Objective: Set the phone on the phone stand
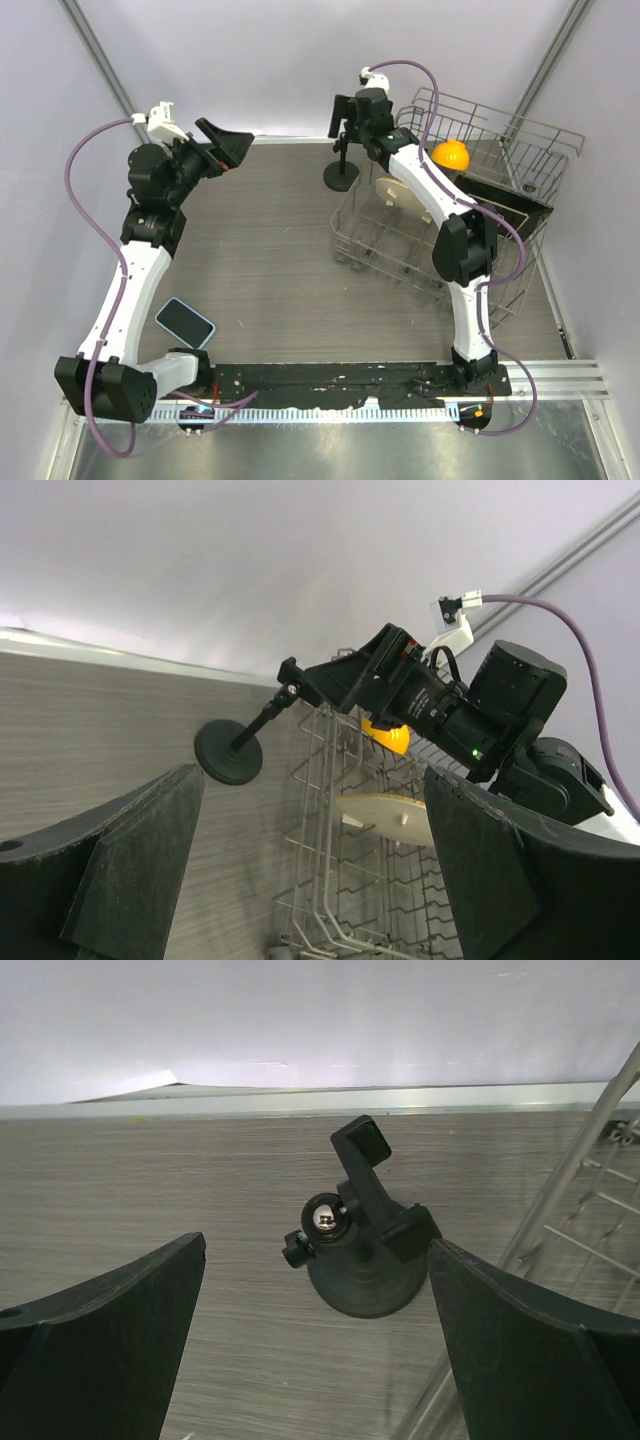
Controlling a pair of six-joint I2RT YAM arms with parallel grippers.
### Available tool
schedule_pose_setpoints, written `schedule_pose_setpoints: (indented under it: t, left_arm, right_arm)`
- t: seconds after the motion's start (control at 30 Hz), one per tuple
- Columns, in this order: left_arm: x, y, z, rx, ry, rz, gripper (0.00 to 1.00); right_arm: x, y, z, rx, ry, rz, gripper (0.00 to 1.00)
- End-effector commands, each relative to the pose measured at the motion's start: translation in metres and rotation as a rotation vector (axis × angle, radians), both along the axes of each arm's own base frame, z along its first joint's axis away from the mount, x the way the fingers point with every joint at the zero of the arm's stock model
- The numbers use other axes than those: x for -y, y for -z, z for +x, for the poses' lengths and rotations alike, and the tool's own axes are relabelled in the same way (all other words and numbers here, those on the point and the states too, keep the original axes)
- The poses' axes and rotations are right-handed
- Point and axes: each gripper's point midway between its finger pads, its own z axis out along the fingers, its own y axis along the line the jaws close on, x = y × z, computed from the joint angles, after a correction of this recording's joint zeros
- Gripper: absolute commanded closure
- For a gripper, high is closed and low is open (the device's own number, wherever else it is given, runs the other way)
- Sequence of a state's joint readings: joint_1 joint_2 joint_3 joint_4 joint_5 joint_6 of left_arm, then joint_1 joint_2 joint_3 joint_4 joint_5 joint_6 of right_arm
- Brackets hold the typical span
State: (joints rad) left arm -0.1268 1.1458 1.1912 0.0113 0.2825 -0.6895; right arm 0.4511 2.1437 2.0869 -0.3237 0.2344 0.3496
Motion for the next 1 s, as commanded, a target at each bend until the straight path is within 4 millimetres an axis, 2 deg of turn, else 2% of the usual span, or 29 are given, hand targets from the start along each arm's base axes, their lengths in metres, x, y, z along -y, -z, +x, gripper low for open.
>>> schedule_pose_setpoints:
  t: [0.0,0.1,0.13,0.17,0.2,0.27,0.57,0.73,0.9,0.97]
  left_arm:
    - [0.013,-0.021,0.000,0.028,0.087,-0.063,0.05]
    - [0.014,-0.016,0.003,0.011,0.092,-0.069,0.07]
    - [0.014,-0.015,0.004,0.006,0.093,-0.071,0.07]
    - [0.015,-0.013,0.005,0.001,0.096,-0.072,0.07]
    - [0.016,-0.013,0.005,-0.001,0.099,-0.073,0.08]
    - [0.016,-0.010,0.007,-0.011,0.102,-0.072,0.08]
    - [0.020,-0.005,0.010,-0.034,0.118,-0.085,0.10]
    - [0.021,-0.008,0.007,-0.027,0.121,-0.085,0.10]
    - [0.024,-0.006,0.008,-0.032,0.128,-0.082,0.10]
    - [0.025,-0.004,0.008,-0.036,0.131,-0.081,0.10]
  right_arm:
    - [0.005,-0.031,-0.003,0.085,-0.038,-0.127,0.01]
    - [0.006,-0.017,0.001,0.060,-0.061,-0.195,0.01]
    - [0.006,-0.022,0.003,0.067,-0.063,-0.200,0.01]
    - [0.007,-0.005,0.005,0.029,-0.074,-0.231,0.02]
    - [0.005,-0.008,0.006,0.034,-0.081,-0.234,0.02]
    - [0.005,0.006,0.008,0.006,-0.083,-0.261,0.04]
    - [0.000,0.008,0.015,0.021,-0.104,-0.272,0.06]
    - [0.000,0.020,0.018,0.010,-0.119,-0.309,0.06]
    - [-0.011,0.025,0.022,0.024,-0.165,-0.296,0.06]
    - [-0.015,0.024,0.023,0.030,-0.177,-0.276,0.12]
